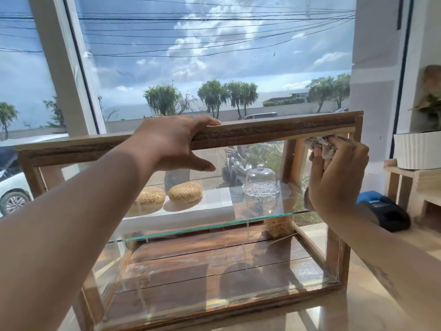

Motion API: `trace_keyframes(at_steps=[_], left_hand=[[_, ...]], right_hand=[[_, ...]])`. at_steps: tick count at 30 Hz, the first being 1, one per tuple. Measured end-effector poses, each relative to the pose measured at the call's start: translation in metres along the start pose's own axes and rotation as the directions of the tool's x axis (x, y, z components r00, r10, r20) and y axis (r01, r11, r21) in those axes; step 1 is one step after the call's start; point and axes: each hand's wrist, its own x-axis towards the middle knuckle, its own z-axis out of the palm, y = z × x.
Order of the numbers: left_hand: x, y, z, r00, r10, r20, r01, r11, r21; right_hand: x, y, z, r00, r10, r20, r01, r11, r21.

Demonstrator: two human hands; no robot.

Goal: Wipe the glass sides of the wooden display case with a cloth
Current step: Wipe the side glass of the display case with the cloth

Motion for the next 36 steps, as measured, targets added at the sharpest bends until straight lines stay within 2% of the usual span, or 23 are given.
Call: trace_keyframes(at_steps=[4,6,10,12,16,18,20,23,26,28,31,34,36], left_hand=[[0.000,0.001,-0.001,1.000,0.003,-0.009,-0.003,1.000,0.000],[0.001,0.001,-0.001,1.000,0.005,-0.003,-0.005,1.000,-0.010],[0.000,0.001,-0.002,1.000,0.003,-0.003,-0.003,1.000,-0.025],[0.000,0.001,-0.001,1.000,0.005,-0.009,-0.005,1.000,-0.017],[0.000,-0.001,0.000,1.000,0.002,-0.016,-0.002,1.000,-0.012],[0.001,-0.001,0.002,1.000,-0.002,-0.016,0.002,1.000,0.000],[0.002,-0.002,0.003,1.000,-0.006,-0.020,0.006,1.000,0.007],[0.001,-0.001,0.005,1.000,-0.014,-0.024,0.014,1.000,0.018],[-0.001,0.000,0.007,0.999,-0.027,-0.040,0.029,0.998,0.051],[-0.002,0.001,0.009,0.998,-0.027,-0.061,0.032,0.997,0.074],[-0.003,0.000,0.010,0.997,-0.020,-0.075,0.026,0.996,0.085],[-0.002,-0.002,0.011,0.997,-0.011,-0.081,0.019,0.995,0.099],[-0.002,-0.002,0.013,0.996,-0.002,-0.092,0.013,0.994,0.111]], right_hand=[[-0.001,-0.011,0.004,0.999,0.034,-0.007,-0.034,0.999,-0.003],[-0.004,-0.014,0.003,0.999,-0.038,0.003,0.038,0.999,0.012],[-0.013,-0.042,0.009,0.966,-0.247,0.081,0.233,0.960,0.154],[-0.019,-0.064,0.015,0.948,-0.301,0.101,0.275,0.938,0.212],[-0.025,-0.091,0.022,0.961,-0.262,0.083,0.237,0.943,0.234],[-0.026,-0.092,0.021,0.952,-0.294,0.081,0.269,0.934,0.237],[-0.025,-0.086,0.019,0.913,-0.396,0.099,0.366,0.901,0.231],[-0.019,-0.065,0.016,0.809,-0.563,0.172,0.529,0.823,0.208],[-0.015,-0.040,0.008,0.751,-0.622,0.223,0.582,0.782,0.223],[-0.013,-0.026,0.001,0.773,-0.589,0.234,0.551,0.807,0.212],[-0.008,-0.006,-0.010,0.859,-0.455,0.236,0.432,0.890,0.144],[0.002,0.014,-0.021,0.940,-0.272,0.205,0.265,0.962,0.062],[0.007,0.020,-0.024,0.973,-0.137,0.185,0.122,0.989,0.089]])
